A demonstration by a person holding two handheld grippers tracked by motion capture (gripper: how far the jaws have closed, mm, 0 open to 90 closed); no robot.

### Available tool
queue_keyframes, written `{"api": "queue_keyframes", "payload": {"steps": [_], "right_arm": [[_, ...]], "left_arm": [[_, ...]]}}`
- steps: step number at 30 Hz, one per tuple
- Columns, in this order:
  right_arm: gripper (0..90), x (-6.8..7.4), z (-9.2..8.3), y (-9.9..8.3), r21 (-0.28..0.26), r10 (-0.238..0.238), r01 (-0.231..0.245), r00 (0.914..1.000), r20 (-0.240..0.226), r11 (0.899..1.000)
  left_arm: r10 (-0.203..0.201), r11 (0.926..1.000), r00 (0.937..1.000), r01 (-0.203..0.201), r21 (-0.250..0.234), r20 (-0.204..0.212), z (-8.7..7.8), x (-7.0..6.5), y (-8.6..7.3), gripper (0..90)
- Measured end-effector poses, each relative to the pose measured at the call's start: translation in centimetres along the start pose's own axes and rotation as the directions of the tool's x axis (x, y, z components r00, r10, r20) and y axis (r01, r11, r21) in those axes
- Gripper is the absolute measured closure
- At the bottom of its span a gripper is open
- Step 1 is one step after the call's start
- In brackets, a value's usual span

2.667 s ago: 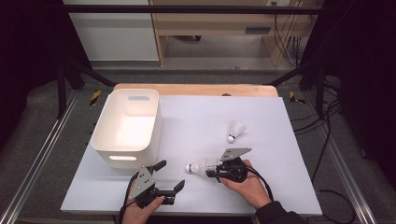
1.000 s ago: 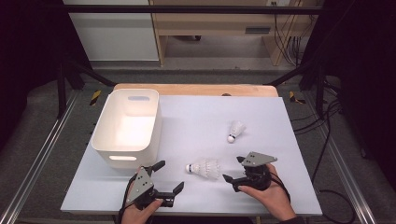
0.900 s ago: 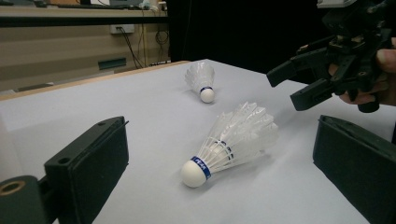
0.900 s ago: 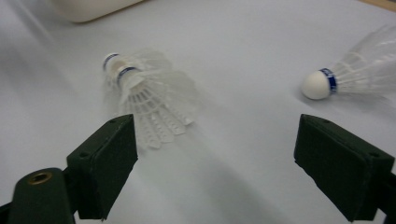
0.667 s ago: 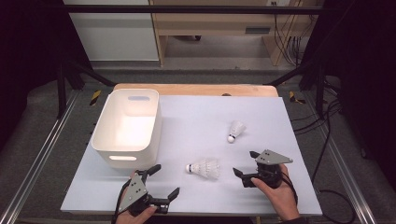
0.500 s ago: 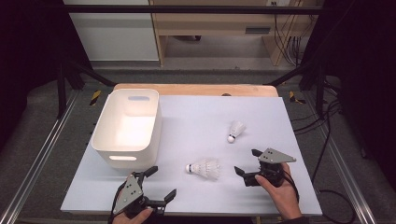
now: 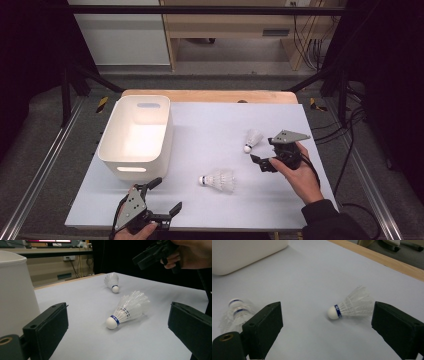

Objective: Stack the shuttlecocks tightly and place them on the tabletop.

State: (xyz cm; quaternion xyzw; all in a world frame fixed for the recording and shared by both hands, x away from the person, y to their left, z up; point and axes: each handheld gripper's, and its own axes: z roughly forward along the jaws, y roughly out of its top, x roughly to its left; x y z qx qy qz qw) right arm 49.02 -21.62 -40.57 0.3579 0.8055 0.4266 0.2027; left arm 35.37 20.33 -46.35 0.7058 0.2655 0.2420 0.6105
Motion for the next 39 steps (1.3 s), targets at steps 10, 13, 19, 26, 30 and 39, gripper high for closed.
{"api": "queue_keyframes", "payload": {"steps": [10,13,19,26,30,39], "right_arm": [[9.2,-3.1,1.1,2.5,0.095,-0.071,0.064,0.9949,0.072,0.993],[9.4,-3.5,1.5,2.8,0.110,-0.072,0.065,0.9951,0.067,0.992],[10.2,-4.4,2.9,3.1,0.134,-0.056,0.047,0.9963,0.065,0.990],[12.2,-4.6,4.2,3.0,0.186,-0.061,0.048,0.9960,0.065,0.981],[13.1,-4.7,4.6,3.0,0.195,-0.067,0.053,0.9956,0.066,0.979],[14.3,-5.2,5.9,2.6,0.201,-0.086,0.073,0.9949,0.053,0.977]], "left_arm": [[-0.007,0.9999,0.9998,0.007,-0.010,-0.017,-0.3,0.3,0.0,2.7],[0.002,0.9999,0.9998,-0.002,-0.012,-0.022,-0.4,0.4,0.2,2.7],[-0.012,0.9996,0.9993,0.011,-0.027,-0.035,-0.7,0.8,0.2,2.7],[-0.016,0.9989,0.9990,0.015,-0.045,-0.041,-0.9,0.9,0.4,2.7],[-0.016,0.9989,0.9990,0.014,-0.044,-0.041,-1.0,1.0,0.4,2.7],[-0.009,0.9993,0.9995,0.008,-0.038,-0.031,-0.8,0.9,0.3,2.7]]}}
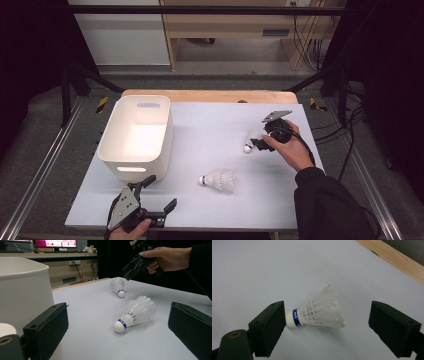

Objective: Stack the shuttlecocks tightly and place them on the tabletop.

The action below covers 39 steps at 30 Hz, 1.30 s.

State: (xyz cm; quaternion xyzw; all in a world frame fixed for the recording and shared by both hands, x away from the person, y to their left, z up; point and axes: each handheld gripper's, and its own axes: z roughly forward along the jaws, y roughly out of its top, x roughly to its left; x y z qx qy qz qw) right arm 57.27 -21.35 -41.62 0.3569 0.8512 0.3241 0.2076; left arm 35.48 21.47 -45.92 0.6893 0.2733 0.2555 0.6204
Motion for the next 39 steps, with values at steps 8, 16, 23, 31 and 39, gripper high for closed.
{"api": "queue_keyframes", "payload": {"steps": [8,16,23,31,39], "right_arm": [[17.1,0.3,1.5,0.0,0.015,-0.011,0.011,0.9998,-0.017,1.000],[19.0,0.2,2.7,-0.1,0.029,0.014,-0.013,0.9987,-0.049,1.000],[23.5,0.5,2.9,-0.2,0.044,0.007,-0.004,0.9971,-0.076,0.999],[28.5,0.4,2.3,-0.4,0.053,0.004,0.001,0.9955,-0.094,0.999],[36.7,0.1,2.0,-1.0,0.075,0.030,-0.022,0.9934,-0.111,0.997]], "left_arm": [[-0.001,1.0000,1.0000,0.001,0.000,0.001,0.0,0.0,0.0,2.7],[-0.006,1.0000,1.0000,0.006,0.000,0.004,0.0,0.0,-0.1,2.7],[0.001,1.0000,1.0000,-0.001,0.004,0.007,0.1,0.0,-0.1,2.7],[0.000,1.0000,1.0000,0.000,0.005,0.008,0.1,0.0,-0.1,2.7],[0.001,1.0000,0.9999,-0.002,0.006,0.011,0.1,-0.1,-0.1,2.8]]}}
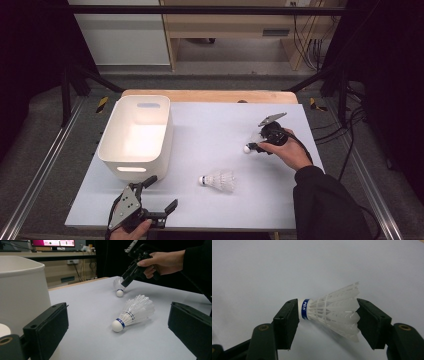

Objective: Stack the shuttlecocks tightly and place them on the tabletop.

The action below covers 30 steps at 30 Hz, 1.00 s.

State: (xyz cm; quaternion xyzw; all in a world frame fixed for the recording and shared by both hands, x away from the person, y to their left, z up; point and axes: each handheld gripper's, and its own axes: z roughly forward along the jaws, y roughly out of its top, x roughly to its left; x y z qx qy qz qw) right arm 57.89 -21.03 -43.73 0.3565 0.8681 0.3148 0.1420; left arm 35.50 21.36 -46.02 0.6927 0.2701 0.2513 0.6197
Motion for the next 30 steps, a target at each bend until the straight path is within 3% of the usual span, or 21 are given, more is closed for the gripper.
{"api": "queue_keyframes", "payload": {"steps": [16,23,30], "right_arm": [[58.3,-0.2,0.1,-2.6,-0.009,0.041,-0.042,0.9951,-0.089,0.999],[57.8,-0.2,0.1,-2.9,-0.039,0.035,-0.040,0.9928,-0.115,0.998],[70.9,0.6,0.3,-2.7,-0.049,0.008,-0.015,0.9879,-0.155,0.999]], "left_arm": [[0.001,1.0000,1.0000,-0.001,0.007,0.005,0.1,-0.1,0.0,3.2],[0.001,0.9999,1.0000,-0.002,0.014,0.006,0.2,-0.1,-0.1,3.2],[0.001,0.9999,1.0000,-0.001,0.015,0.005,0.2,-0.1,-0.1,3.3]]}}
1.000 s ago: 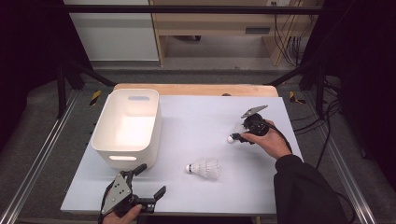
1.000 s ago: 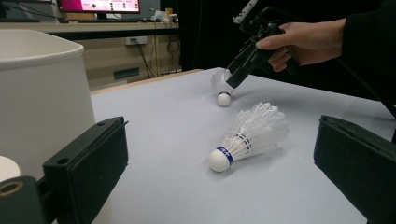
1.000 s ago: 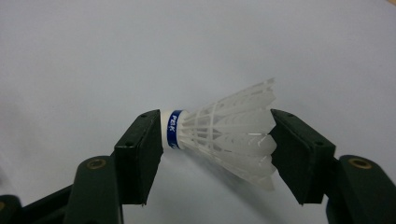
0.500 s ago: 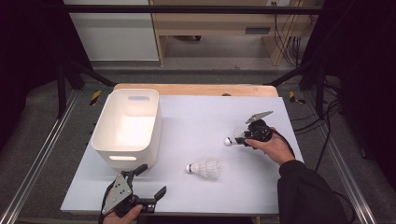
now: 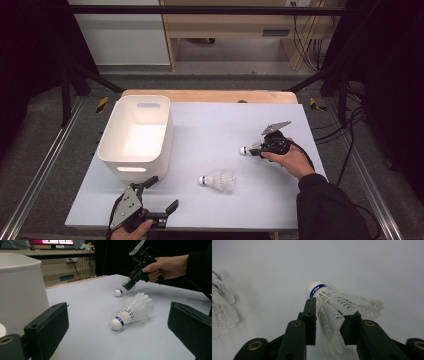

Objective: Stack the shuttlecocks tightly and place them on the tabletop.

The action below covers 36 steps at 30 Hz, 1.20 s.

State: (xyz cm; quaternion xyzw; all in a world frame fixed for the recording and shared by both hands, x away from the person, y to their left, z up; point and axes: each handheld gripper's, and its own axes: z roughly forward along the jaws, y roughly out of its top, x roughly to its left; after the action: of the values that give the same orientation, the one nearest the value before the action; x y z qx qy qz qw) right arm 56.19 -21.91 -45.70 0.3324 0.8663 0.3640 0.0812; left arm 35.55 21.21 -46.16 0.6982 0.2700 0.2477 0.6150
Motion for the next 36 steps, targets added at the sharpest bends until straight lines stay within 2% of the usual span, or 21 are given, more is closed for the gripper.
{"api": "queue_keyframes", "payload": {"steps": [6,9,12,19,23,24,28,36], "right_arm": [[86.7,0.2,-0.3,-0.4,-0.025,0.021,-0.022,0.9991,-0.036,0.999],[88.1,0.7,-0.5,-0.5,-0.030,0.019,-0.021,0.9991,-0.039,0.999],[88.7,1.5,-1.3,-0.7,-0.059,0.015,-0.018,0.9991,-0.038,0.998],[89.0,4.7,-3.5,-2.6,-0.125,0.012,-0.016,0.9994,-0.034,0.992],[89.0,7.3,-4.3,-4.2,-0.158,-0.002,-0.007,0.9982,-0.060,0.987],[89.0,8.1,-4.3,-4.7,-0.164,-0.005,-0.007,0.9974,-0.071,0.986],[89.1,9.7,-4.1,-5.7,-0.175,-0.007,-0.008,0.9961,-0.087,0.985],[89.2,11.2,-3.0,-5.8,-0.212,-0.010,-0.017,0.9922,-0.124,0.977]], "left_arm": [[0.000,1.0000,1.0000,0.000,0.001,0.000,0.0,0.0,0.0,3.3],[0.000,1.0000,1.0000,0.000,0.001,-0.001,0.0,0.0,0.0,3.3],[-0.004,1.0000,1.0000,0.004,0.000,-0.002,0.0,0.0,0.0,3.3],[-0.001,1.0000,1.0000,0.001,0.003,-0.003,0.1,0.0,-0.1,3.3],[-0.002,1.0000,1.0000,0.002,0.005,-0.003,0.1,0.0,-0.1,3.3],[0.000,1.0000,1.0000,0.000,0.007,-0.003,0.1,0.0,-0.1,3.3],[-0.002,1.0000,1.0000,0.002,0.007,-0.006,0.1,0.0,-0.1,3.3],[-0.002,0.9999,1.0000,0.002,0.011,-0.007,0.2,0.1,-0.1,3.3]]}}
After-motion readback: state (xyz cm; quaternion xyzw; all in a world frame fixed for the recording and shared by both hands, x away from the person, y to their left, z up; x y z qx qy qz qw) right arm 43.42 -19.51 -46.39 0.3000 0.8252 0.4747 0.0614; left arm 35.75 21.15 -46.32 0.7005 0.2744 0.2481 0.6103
